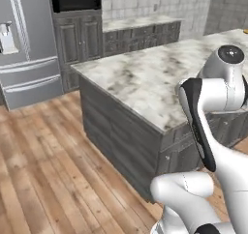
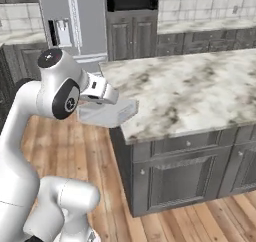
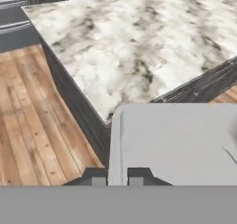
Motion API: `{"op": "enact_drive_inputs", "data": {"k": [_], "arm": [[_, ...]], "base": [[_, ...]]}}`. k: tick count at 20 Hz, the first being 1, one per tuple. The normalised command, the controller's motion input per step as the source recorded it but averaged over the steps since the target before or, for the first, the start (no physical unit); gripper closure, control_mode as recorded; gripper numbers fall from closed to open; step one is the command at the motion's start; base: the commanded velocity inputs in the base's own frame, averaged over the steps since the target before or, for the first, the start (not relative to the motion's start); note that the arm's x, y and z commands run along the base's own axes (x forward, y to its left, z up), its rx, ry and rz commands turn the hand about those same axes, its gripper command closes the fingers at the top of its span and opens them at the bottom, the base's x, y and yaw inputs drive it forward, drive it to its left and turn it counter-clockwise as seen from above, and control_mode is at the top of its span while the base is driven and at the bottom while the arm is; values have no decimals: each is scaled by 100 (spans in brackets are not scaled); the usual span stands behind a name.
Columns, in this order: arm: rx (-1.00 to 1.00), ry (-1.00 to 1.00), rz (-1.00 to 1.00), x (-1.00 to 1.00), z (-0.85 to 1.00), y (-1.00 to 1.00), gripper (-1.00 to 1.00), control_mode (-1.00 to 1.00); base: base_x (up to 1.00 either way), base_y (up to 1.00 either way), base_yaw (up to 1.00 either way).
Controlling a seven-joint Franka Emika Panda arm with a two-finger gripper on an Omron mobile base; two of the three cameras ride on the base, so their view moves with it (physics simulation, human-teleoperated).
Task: Retrieve the tupperware and aluminum foil from the cabinet and place them on the dining counter near the plate with mushrooms to prepare for storing leftovers.
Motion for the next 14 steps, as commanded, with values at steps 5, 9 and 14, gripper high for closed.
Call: {"op": "enact_drive_inputs", "data": {"k": [5, 9, 14], "arm": [[0, 0, 0, 0, 0, 0, 100, 100], [0, 0, 0, 0, 0, 0, 100, 100], [0, 0, 0, 0, 0, 0, 100, 100]], "base": [[15, -55, -61], [63, -72, -51], [93, -84, -42]]}}
